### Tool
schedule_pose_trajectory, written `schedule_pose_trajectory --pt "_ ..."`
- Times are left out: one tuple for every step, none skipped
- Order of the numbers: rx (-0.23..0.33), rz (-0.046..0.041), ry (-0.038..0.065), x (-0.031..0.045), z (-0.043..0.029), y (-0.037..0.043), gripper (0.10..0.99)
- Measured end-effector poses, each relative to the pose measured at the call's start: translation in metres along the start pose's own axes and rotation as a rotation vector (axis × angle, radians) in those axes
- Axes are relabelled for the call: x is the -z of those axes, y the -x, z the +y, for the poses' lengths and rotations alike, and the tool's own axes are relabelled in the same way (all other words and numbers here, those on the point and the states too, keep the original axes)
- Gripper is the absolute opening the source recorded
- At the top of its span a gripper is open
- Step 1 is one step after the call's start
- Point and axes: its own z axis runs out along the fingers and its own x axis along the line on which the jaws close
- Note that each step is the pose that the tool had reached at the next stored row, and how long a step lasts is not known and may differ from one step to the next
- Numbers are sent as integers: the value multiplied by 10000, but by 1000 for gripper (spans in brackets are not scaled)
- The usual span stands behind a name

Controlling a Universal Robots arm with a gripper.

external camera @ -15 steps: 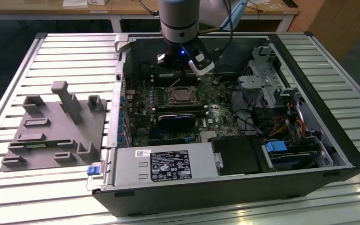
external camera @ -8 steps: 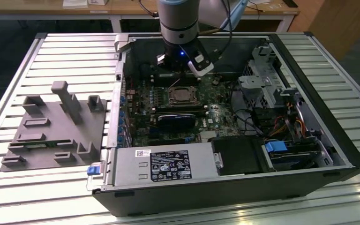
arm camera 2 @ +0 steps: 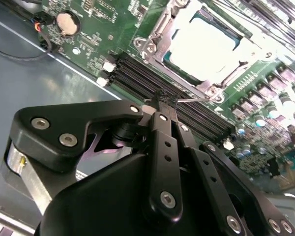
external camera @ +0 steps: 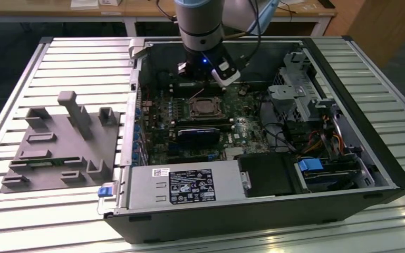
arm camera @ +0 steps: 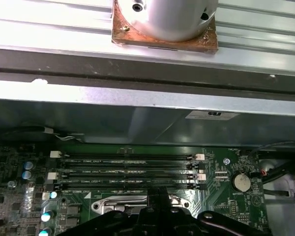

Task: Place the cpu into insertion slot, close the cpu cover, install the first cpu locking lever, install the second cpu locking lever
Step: 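Install the first cpu locking lever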

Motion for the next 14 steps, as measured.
schedule_pose_trajectory --pt "20 -67 3 -10 -1 -5 102" --pt "29 -93 0 -19 -2 -8 102" --pt "34 -103 -6 -30 -5 -10 102" --pt "35 -110 -16 -42 -9 -13 102" --pt "34 -117 -26 -56 -13 -16 102" --pt "31 -123 -39 -71 -17 -20 102" --pt "29 -129 -50 -85 -22 -23 102" --pt "25 -132 -68 -99 -26 -26 102" --pt "21 -136 -85 -111 -30 -28 102" --pt "17 -139 -102 -122 -32 -31 102" --pt "12 -141 -114 -131 -34 -32 102" --pt "5 -142 -122 -137 -33 -34 102" --pt "-2 -144 -127 -143 -31 -35 102" --pt "-9 -147 -129 -149 -26 -36 102"
